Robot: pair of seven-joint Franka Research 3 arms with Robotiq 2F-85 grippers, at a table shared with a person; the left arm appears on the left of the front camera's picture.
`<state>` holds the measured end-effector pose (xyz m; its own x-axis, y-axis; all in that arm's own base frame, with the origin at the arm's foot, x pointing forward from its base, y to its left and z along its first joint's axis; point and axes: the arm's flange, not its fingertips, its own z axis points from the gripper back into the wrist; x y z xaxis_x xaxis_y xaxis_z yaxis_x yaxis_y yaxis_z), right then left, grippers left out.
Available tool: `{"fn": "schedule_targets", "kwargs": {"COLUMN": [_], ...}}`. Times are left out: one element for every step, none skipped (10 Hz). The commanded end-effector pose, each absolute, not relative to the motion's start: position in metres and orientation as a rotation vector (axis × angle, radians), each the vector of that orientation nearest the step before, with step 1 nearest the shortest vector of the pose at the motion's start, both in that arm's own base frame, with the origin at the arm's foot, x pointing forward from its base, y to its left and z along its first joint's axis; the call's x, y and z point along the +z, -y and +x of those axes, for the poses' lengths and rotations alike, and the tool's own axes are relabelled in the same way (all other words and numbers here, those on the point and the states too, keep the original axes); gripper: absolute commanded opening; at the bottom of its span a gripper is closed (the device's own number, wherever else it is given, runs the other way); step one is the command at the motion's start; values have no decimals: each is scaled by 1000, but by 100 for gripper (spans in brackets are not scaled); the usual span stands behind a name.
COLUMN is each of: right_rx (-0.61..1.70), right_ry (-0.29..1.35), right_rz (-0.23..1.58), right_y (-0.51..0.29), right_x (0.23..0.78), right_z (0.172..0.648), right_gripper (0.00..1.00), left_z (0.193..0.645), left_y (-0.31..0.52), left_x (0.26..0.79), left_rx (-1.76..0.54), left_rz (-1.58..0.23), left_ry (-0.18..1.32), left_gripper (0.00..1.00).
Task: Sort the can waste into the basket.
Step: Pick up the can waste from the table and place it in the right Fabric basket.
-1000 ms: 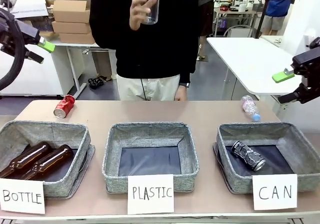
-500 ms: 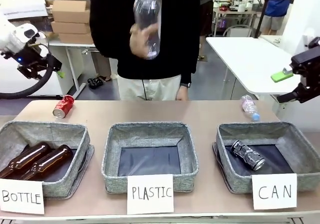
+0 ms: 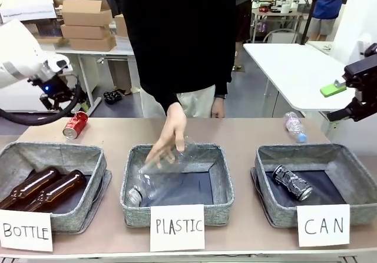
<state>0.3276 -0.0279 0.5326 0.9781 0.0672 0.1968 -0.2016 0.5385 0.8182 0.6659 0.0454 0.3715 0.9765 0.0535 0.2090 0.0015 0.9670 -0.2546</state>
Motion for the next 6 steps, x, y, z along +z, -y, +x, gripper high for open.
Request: {"fn": "schedule_targets", "kwargs": {"right_rx": [187,187,187,187,187,187], "right_ry": [155,155,155,155,155,155], "right_rz": [985,985,985,985,985,985], "right_y": [30,30,30,30,30,30], "right_x": [532,532,532,532,532,532], "right_z": [327,327,327,327,327,327], "right_gripper": [100,100,100,100,100,100], "left_z": [671,673,673,674,675,674], "left_y": [-47,-48,-47,-47,-47,-46], "left_x": [362,351,339,328,319,316], "left_rx": [64,61,46,39,24,25], "left_rz": [-201,-194,-208,-210,-215,-201], "left_ry": [196,213,195,179,168,174], "left_gripper": [100,100,100,100,100,100]}}
